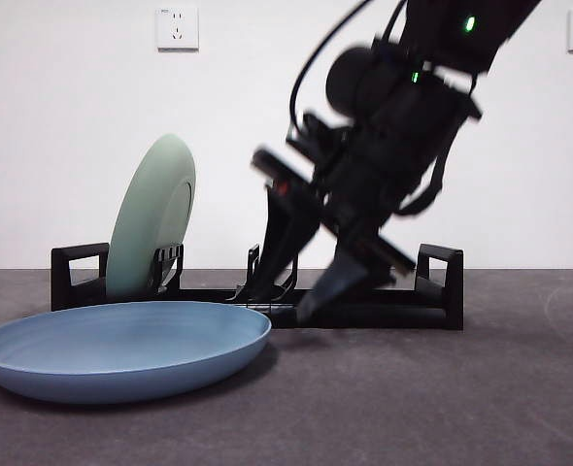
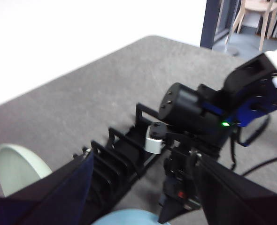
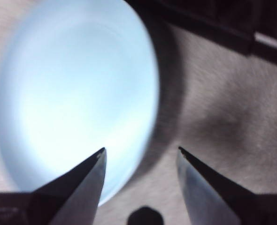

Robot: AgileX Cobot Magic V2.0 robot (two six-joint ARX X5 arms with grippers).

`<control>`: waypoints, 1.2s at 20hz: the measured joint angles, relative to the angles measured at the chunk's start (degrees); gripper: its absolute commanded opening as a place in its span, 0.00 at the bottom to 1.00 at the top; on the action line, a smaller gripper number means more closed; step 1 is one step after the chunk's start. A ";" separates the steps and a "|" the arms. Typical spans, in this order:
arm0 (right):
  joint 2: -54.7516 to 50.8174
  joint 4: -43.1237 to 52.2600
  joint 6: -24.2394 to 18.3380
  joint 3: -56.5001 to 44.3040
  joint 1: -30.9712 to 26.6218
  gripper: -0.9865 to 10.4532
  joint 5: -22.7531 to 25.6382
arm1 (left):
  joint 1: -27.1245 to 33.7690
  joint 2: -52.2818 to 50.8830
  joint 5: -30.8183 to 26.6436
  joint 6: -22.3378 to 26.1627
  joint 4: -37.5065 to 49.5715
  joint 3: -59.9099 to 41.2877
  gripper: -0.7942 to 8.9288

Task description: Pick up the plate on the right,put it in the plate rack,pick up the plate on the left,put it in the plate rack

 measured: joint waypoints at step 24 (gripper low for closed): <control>-10.91 -6.86 3.52 0.15 0.76 0.08 7.58 | -3.08 0.22 -0.61 3.80 -8.28 0.00 0.43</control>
